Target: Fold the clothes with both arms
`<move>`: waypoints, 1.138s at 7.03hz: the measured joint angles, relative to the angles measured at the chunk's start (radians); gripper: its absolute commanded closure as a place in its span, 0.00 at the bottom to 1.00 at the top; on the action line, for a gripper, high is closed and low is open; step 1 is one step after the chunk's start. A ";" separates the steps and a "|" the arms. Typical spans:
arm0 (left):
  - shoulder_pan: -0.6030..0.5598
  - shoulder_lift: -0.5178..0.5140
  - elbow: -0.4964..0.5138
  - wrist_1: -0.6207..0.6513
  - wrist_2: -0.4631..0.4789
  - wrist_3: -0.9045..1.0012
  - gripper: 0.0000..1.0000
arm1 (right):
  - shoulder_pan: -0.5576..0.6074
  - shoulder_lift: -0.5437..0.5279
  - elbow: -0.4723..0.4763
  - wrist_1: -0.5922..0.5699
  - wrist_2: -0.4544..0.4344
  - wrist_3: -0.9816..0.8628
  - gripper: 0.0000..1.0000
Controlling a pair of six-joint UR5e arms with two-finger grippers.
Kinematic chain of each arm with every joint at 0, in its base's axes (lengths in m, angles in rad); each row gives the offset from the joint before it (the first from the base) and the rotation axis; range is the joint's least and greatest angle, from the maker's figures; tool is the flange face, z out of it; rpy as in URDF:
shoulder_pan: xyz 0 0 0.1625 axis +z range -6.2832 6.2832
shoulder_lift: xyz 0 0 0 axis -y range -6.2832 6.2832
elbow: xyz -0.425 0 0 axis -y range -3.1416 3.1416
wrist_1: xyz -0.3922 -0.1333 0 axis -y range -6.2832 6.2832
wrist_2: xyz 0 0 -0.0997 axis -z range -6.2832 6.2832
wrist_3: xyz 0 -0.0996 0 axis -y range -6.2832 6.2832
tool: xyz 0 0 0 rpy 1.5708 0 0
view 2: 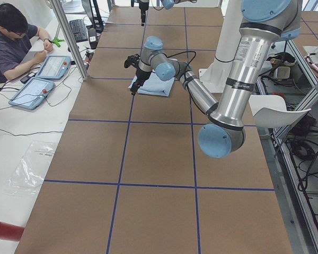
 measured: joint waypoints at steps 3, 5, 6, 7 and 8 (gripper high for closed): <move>-0.299 0.208 0.037 -0.001 -0.202 0.304 0.00 | 0.258 -0.219 -0.066 0.010 0.136 -0.384 0.00; -0.420 0.257 0.158 -0.019 -0.231 0.333 0.00 | 0.336 -0.366 -0.084 0.040 0.144 -0.429 0.00; -0.476 0.264 0.208 -0.047 -0.235 0.340 0.00 | 0.379 -0.418 -0.089 0.053 0.150 -0.452 0.00; -0.517 0.279 0.242 -0.062 -0.247 0.372 0.00 | 0.422 -0.465 -0.089 0.078 0.158 -0.508 0.00; -0.553 0.299 0.266 -0.064 -0.288 0.429 0.00 | 0.459 -0.499 -0.090 0.103 0.162 -0.574 0.00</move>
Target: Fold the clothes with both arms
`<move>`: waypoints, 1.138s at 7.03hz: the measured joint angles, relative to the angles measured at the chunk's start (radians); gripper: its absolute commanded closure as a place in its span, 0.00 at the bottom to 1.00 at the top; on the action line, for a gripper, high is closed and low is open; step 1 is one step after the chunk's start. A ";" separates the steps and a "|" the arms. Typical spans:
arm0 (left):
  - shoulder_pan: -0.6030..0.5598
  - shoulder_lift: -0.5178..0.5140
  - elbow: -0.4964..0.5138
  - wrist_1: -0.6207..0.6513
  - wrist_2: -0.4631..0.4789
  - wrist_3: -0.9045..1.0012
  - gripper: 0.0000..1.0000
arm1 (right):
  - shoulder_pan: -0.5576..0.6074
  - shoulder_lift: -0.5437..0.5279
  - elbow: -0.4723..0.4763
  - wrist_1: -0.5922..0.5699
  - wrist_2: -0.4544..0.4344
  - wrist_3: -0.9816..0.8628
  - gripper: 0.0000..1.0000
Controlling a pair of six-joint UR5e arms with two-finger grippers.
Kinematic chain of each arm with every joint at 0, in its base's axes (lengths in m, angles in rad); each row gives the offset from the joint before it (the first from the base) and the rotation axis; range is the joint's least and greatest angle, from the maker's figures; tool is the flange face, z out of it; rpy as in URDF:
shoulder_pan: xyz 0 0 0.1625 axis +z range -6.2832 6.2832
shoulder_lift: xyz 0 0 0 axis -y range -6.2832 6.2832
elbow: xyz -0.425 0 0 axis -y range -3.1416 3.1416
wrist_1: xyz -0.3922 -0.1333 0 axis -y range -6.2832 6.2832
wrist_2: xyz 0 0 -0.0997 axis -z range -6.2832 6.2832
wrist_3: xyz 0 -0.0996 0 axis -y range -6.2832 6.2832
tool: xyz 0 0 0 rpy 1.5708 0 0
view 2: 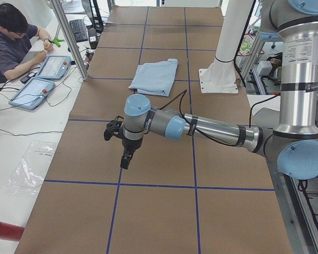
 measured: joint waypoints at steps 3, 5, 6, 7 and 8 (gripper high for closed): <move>-0.055 0.028 0.068 0.022 -0.136 0.049 0.00 | 0.033 -0.016 -0.003 0.020 -0.003 -0.039 0.00; -0.059 0.031 0.093 0.027 -0.115 0.049 0.00 | 0.034 -0.016 -0.011 0.021 0.001 -0.040 0.00; -0.060 0.032 0.098 0.028 -0.110 0.050 0.00 | 0.034 -0.015 -0.017 0.021 0.002 -0.041 0.00; -0.060 0.036 0.100 0.026 -0.102 0.051 0.00 | 0.034 -0.013 -0.023 0.022 0.000 -0.042 0.00; -0.059 0.042 0.099 0.023 -0.092 0.053 0.00 | 0.033 -0.013 -0.025 0.022 -0.001 -0.043 0.00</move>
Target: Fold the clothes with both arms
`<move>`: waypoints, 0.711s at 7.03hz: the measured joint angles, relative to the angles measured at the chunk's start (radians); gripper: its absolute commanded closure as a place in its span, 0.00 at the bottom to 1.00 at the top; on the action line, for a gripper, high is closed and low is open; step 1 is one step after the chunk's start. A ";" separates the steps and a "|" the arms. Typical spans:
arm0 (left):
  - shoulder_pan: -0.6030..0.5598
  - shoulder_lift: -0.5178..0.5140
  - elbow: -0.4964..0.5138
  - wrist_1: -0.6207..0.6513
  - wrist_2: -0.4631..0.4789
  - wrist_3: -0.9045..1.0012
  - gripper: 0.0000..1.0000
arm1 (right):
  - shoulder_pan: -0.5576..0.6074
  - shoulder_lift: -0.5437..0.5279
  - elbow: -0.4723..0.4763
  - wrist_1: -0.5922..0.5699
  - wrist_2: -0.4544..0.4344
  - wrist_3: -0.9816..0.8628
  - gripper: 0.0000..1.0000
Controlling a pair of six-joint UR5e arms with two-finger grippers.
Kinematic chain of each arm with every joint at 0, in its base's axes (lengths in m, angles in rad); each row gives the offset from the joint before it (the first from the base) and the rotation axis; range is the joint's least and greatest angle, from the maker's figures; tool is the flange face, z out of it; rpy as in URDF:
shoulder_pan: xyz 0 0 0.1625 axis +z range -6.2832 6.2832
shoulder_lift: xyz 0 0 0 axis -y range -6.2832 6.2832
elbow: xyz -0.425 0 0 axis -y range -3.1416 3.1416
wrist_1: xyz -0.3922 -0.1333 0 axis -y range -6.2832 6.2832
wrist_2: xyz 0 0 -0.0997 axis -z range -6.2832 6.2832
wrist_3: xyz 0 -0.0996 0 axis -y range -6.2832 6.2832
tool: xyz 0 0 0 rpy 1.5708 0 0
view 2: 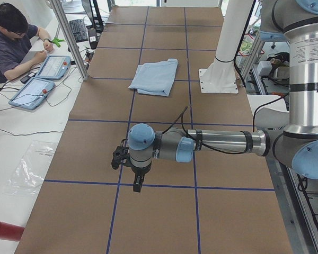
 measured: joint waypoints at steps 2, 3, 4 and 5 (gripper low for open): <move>0.000 0.008 -0.003 -0.002 0.006 0.001 0.00 | 0.000 0.001 0.000 0.000 0.001 -0.001 0.00; 0.000 0.009 -0.004 -0.002 0.007 0.001 0.00 | 0.000 0.002 0.001 0.001 0.002 -0.002 0.00; 0.000 0.011 -0.004 -0.002 0.008 0.001 0.00 | 0.000 0.002 0.001 0.001 0.002 -0.002 0.00; 0.000 0.017 -0.005 -0.002 0.008 0.001 0.00 | 0.000 0.002 0.002 0.001 0.002 -0.002 0.00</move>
